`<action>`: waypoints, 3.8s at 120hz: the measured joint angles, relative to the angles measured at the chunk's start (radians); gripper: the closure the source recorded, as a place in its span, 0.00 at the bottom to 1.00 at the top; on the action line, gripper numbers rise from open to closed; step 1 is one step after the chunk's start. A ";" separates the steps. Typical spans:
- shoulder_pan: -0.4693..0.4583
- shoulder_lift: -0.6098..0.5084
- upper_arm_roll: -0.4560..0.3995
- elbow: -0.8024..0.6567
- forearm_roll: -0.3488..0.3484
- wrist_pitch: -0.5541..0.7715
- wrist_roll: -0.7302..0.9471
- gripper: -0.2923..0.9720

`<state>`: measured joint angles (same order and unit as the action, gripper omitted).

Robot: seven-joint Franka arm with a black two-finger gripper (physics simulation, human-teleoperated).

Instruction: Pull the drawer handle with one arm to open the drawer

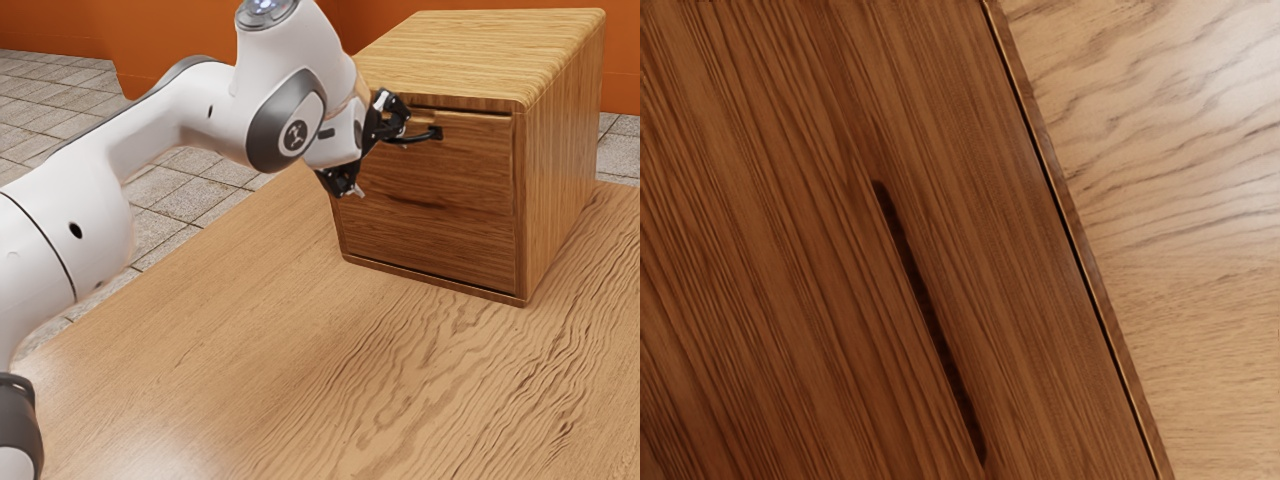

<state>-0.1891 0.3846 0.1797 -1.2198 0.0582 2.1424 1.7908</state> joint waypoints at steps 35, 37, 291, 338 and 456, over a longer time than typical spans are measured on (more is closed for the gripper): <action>-0.008 -0.072 0.000 -0.077 0.003 0.001 -0.001 0.27; -0.009 -0.075 0.000 -0.081 0.003 0.001 -0.001 0.27; -0.041 -0.543 0.002 -0.638 0.033 0.064 -0.007 0.25; -0.041 -0.592 0.002 -0.694 0.034 0.066 -0.008 0.23; -0.099 -0.605 -0.005 -0.638 0.057 -0.084 -0.006 0.23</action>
<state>-0.2879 -0.2203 0.1749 -1.8576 0.1152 2.0585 1.7844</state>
